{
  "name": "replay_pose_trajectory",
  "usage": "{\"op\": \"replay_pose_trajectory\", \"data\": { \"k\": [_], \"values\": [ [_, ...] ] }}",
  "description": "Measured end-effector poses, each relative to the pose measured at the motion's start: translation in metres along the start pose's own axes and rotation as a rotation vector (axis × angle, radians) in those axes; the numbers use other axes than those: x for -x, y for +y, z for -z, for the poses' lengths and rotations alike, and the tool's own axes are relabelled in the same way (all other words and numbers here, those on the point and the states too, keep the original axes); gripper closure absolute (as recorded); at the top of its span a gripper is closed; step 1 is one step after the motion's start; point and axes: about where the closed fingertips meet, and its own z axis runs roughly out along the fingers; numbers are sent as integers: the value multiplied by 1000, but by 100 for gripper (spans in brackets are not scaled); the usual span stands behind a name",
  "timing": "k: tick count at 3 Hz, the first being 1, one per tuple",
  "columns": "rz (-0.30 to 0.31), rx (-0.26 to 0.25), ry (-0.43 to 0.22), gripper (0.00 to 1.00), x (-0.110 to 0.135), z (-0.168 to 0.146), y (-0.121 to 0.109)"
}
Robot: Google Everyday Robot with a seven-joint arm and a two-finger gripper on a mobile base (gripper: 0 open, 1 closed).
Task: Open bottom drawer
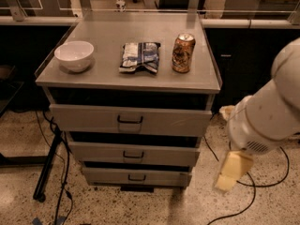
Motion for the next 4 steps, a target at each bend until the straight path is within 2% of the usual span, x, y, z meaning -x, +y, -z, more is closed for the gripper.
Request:
{"op": "replay_pose_trajectory", "data": {
  "k": [1, 2, 3, 4],
  "values": [
    [5, 22, 7, 0, -5, -69, 14],
    [7, 21, 2, 0, -5, -69, 16],
    [-10, 15, 4, 0, -10, -95, 22],
    [-48, -1, -17, 0, -20, -148, 17]
  ]
}}
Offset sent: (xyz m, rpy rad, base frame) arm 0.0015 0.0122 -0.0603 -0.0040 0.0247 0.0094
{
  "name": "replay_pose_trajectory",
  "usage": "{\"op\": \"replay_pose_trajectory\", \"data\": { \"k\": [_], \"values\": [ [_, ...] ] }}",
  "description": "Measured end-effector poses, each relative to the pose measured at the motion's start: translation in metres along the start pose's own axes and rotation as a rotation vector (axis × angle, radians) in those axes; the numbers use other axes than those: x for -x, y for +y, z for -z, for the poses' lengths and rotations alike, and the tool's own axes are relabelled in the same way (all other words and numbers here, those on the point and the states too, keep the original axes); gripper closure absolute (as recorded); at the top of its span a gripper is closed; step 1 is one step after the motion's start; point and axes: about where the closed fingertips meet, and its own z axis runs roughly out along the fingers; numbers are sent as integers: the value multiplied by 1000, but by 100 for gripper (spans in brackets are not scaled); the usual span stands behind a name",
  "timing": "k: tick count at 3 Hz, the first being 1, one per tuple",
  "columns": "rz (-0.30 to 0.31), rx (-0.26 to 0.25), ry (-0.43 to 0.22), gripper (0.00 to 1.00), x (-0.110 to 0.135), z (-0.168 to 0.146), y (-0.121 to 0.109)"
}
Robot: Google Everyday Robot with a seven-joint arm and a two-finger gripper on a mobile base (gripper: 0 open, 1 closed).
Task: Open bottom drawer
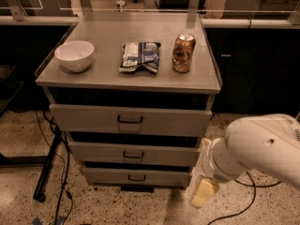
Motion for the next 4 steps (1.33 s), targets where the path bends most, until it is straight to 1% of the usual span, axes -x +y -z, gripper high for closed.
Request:
{"op": "replay_pose_trajectory", "data": {
  "k": [1, 2, 3, 4],
  "values": [
    [-15, 7, -13, 0, -3, -59, -9],
    [-14, 7, -13, 0, -3, -59, -9],
    [-39, 32, 11, 0, -15, -89, 4],
    [-83, 65, -36, 0, -32, -162, 16]
  ]
}}
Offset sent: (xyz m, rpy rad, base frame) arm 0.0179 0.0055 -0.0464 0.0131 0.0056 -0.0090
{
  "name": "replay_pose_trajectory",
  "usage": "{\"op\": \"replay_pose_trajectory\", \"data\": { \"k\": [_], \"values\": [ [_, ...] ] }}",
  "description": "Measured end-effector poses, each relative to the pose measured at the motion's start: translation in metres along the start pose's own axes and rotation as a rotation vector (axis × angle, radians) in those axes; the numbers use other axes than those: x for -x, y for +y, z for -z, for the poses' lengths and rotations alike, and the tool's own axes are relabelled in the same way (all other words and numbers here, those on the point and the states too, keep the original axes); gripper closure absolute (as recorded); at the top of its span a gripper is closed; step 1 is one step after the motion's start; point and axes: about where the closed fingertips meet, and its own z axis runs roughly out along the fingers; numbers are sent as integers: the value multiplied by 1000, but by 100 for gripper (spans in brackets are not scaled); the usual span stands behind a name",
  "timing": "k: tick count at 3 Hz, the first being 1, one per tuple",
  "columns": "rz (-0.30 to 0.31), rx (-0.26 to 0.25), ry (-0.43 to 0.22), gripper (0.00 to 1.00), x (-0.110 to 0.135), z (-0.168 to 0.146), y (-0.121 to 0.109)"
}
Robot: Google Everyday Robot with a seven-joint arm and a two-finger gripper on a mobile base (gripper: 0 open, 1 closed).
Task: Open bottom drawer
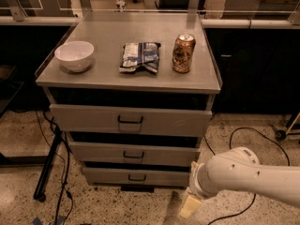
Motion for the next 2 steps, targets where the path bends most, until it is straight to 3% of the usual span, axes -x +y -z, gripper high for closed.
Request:
{"op": "replay_pose_trajectory", "data": {
  "k": [1, 2],
  "values": [
    [0, 0, 0, 0, 0, 0, 0],
    [-21, 21, -15, 0, -5, -23, 6]
  ]
}}
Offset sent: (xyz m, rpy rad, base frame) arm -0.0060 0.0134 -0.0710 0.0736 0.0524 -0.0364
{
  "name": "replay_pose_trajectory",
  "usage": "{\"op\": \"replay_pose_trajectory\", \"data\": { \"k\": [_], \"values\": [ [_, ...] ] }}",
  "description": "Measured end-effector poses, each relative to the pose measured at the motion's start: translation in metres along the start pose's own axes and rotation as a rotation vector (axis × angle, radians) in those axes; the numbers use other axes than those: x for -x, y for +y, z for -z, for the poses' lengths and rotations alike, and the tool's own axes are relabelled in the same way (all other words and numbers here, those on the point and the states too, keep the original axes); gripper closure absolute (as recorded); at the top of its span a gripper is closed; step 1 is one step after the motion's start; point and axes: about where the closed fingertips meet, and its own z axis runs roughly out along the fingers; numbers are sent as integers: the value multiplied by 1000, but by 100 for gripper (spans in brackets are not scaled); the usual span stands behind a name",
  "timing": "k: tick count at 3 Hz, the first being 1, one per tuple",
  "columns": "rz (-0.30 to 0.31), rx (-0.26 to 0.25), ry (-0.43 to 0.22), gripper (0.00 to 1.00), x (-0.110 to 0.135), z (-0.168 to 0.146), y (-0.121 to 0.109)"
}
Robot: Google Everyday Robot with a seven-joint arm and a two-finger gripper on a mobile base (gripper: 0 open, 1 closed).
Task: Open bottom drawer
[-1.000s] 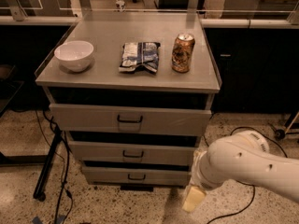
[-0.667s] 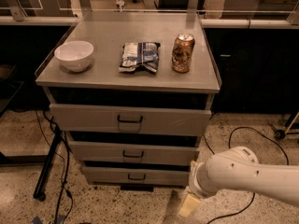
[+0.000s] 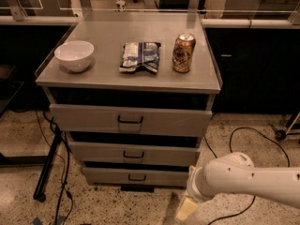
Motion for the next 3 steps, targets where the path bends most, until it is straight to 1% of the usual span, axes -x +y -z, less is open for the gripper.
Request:
{"op": "replay_pose_trajectory", "data": {
  "k": [1, 2, 3],
  "values": [
    [-13, 12, -40, 0, 0, -43, -4],
    [-36, 55, -89, 0, 3, -84, -3],
    [-43, 78, -91, 0, 0, -96, 3]
  ]
}}
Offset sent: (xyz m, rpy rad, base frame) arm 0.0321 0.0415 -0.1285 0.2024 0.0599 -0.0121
